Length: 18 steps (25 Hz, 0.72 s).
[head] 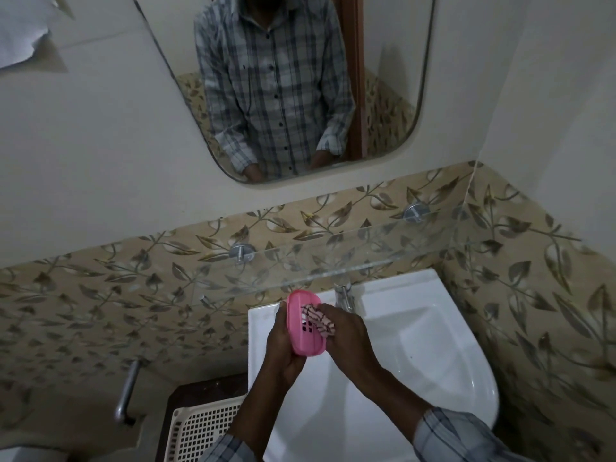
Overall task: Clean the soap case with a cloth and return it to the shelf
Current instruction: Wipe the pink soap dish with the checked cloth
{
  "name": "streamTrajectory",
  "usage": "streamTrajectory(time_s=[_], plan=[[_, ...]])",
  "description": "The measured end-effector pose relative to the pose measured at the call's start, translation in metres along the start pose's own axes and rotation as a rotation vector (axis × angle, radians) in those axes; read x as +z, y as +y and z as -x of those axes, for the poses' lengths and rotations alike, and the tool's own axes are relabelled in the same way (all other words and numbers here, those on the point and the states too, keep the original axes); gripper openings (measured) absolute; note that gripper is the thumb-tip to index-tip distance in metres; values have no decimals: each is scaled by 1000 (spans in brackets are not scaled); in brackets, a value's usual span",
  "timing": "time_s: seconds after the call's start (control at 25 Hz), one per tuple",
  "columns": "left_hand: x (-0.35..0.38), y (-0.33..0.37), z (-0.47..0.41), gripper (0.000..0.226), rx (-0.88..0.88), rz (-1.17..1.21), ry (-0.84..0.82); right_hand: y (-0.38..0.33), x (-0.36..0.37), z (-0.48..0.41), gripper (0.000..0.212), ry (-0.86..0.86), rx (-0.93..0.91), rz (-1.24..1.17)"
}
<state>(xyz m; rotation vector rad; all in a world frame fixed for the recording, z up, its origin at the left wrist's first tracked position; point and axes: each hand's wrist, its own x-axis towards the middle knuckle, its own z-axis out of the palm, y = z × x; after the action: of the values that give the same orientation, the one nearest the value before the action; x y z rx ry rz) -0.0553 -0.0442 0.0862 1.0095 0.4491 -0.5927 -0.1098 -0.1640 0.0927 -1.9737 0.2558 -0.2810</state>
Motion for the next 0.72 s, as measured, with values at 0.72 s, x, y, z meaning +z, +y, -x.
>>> streamTrajectory(time_s=[0.72], plan=[[-6,18,1,65,-243,64,-180,36,-37,-16,41,-226,-746,349]])
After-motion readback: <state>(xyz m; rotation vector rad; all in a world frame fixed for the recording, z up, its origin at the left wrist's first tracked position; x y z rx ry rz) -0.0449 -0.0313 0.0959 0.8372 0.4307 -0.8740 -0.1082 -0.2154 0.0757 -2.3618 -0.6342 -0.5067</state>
